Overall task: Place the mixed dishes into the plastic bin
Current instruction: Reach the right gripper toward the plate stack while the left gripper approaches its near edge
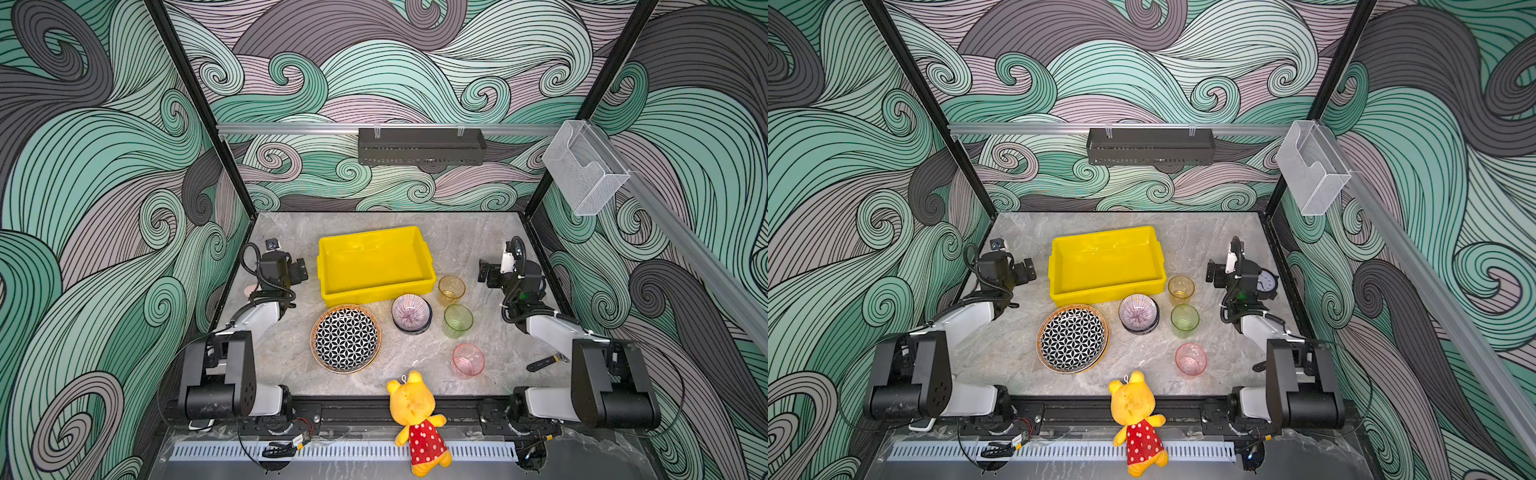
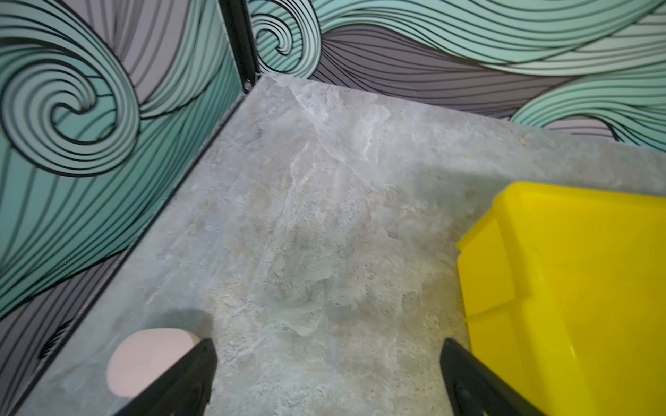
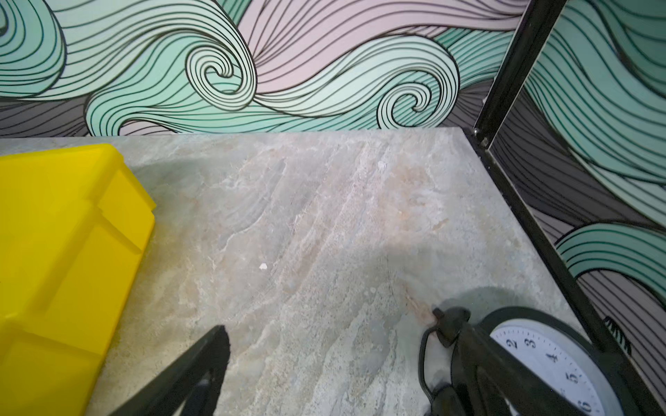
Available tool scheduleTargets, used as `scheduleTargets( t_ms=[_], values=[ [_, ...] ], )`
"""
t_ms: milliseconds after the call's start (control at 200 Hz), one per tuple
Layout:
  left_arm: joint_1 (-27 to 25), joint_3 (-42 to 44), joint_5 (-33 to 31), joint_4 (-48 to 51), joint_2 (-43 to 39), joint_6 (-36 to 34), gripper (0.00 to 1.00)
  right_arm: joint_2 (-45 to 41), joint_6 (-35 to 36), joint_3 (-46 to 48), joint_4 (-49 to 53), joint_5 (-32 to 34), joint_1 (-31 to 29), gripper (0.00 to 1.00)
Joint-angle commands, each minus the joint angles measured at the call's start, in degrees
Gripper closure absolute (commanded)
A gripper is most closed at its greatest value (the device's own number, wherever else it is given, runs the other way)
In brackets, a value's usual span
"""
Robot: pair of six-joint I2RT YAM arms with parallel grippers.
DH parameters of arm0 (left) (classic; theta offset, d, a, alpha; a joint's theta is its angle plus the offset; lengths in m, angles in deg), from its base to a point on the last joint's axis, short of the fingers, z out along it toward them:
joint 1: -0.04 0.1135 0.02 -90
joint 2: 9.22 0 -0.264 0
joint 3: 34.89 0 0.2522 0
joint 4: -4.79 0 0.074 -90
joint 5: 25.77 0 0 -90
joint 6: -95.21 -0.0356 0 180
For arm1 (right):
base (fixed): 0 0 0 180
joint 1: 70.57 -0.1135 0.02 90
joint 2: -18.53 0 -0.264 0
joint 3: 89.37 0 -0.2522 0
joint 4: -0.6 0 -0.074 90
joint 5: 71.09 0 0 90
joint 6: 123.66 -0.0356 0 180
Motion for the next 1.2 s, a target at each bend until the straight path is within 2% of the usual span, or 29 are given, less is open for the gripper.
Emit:
scheduleTargets(
  t_ms=[0, 155, 255, 445, 535, 646, 851, 1041, 1196],
  values=[
    [0.3, -6.3, -4.4, 18.3, -2.7, 7.6, 0.01, -3.4, 4.2, -3.6, 11.2, 3.7, -2.9, 0.01],
    [0.3, -12.6, -4.9, 32.0, -3.4, 9.9, 0.04, -8.2, 3.5, -7.3, 19.1, 5.2, -6.0, 0.01],
    [0.3, -16.3, -4.2, 41.1, -2.9, 13.8, 0.06, -9.9, 0.4, -11.3, 27.3, 3.0, -6.9, 0.01],
    [0.2, -17.6, -1.1, 48.6, -6.2, 18.1, 0.09, -11.2, -3.9, -19.4, 41.6, -7.6, -8.9, 0.02],
    [0.1, -17.1, 1.6, 50.4, -8.9, 19.5, 0.11, -12.3, -5.1, -21.5, 45.5, -9.2, -11.8, 0.02],
    [-0.1, -17.9, 5.8, 53.2, -11.0, 17.7, 0.13, -13.0, -4.6, -24.1, 50.7, -11.6, -15.8, 0.04],
    [-0.3, -23.5, 7.2, 64.6, -11.6, 16.1, 0.14, -12.9, -5.3, -28.1, 55.6, -12.1, -22.8, 0.07],
    [-1.3, -23.3, 12.4, 69.7, -12.5, 15.9, 0.18, -10.4, -9.8, -30.6, 59.3, -10.7, -30.7, 0.13],
    [-3.3, -22.9, 13.5, 74.2, -13.3, 16.3, 0.2, -6.3, -11.8, -33.3, 61.9, -10.5, -37.9, 0.16]
  ],
)
